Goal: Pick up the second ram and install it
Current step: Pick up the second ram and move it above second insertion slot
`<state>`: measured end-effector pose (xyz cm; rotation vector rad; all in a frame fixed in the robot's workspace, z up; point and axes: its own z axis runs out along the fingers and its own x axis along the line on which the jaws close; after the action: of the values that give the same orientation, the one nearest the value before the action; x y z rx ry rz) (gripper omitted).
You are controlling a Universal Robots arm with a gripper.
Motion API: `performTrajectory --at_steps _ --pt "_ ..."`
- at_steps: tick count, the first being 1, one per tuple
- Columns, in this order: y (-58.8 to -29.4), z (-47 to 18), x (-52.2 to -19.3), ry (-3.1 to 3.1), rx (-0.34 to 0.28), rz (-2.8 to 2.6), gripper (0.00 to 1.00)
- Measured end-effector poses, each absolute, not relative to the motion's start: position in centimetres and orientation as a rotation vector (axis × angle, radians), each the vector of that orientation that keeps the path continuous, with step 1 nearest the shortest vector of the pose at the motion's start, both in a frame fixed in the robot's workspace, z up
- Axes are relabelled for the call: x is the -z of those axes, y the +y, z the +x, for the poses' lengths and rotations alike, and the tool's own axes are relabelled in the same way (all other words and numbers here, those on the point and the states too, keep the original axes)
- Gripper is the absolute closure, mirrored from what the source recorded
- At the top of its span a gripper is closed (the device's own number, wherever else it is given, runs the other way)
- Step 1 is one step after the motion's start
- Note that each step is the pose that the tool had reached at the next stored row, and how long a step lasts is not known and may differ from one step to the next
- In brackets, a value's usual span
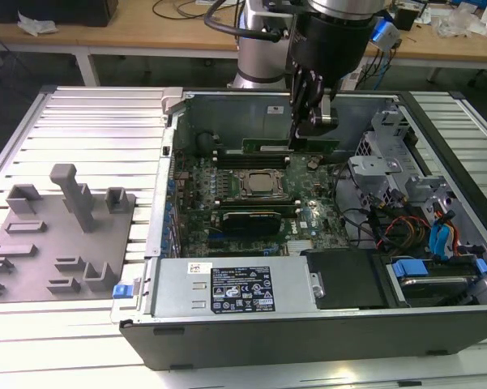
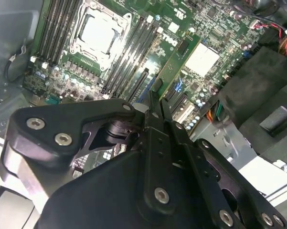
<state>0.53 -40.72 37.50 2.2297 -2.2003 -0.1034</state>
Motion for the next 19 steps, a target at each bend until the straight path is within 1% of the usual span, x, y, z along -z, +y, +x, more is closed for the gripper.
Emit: performTrajectory --at_steps 2,4,6,19 --pt "-40.2 0.6 -37.4 -2.201 0.104 2.230 0.87" --pt "-38.8 0.6 -37.0 -2.201 0.105 2.230 0.87" --pt "-38.5 0.6 -36.8 -2.201 0.105 2.230 0.87" --pt "-38.4 0.6 -35.4 -2.201 0.105 2.230 0.87"
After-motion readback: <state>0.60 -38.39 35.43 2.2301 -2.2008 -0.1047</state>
